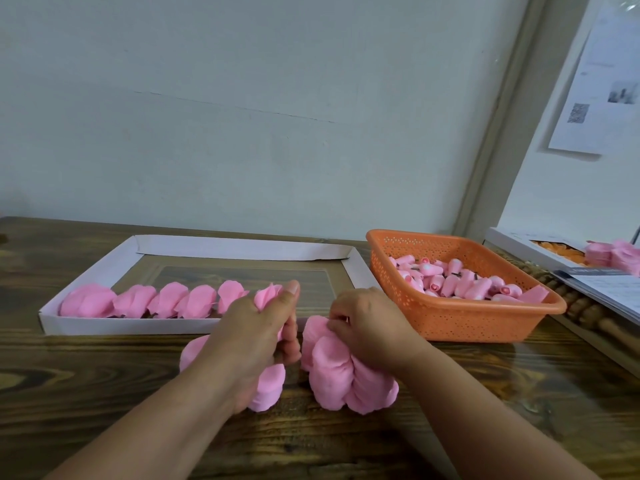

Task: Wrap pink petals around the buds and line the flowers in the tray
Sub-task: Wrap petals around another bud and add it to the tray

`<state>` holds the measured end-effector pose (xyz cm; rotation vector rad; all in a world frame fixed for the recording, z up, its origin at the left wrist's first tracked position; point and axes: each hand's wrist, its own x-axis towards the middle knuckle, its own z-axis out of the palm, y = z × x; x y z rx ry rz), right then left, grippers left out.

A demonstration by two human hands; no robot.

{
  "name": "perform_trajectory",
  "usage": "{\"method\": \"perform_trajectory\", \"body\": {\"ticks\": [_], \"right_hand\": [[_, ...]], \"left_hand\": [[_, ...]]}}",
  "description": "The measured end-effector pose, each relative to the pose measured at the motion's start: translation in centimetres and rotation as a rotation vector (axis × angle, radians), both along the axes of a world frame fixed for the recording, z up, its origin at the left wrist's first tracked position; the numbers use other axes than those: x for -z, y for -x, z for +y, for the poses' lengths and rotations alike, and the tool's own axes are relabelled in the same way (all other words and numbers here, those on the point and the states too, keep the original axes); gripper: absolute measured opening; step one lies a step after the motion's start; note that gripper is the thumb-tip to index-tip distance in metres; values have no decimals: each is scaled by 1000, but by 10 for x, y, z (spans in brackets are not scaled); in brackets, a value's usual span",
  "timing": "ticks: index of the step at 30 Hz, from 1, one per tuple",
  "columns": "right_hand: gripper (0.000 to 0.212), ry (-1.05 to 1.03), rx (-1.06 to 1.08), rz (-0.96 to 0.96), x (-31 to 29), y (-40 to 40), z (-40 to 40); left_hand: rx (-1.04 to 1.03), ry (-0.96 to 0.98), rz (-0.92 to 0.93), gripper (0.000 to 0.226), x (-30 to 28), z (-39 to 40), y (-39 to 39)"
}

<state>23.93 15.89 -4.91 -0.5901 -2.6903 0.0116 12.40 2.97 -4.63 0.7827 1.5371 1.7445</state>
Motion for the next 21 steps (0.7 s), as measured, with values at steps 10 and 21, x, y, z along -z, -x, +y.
{"method": "perform_trajectory", "body": {"ticks": [10, 21], "right_hand": [[17, -40, 6, 115, 1, -4, 0], [25, 696, 25, 538, -14, -9, -2]], "left_hand": [[1, 31, 35, 50, -5, 1, -2], [107, 66, 195, 47, -4, 0, -12]]}}
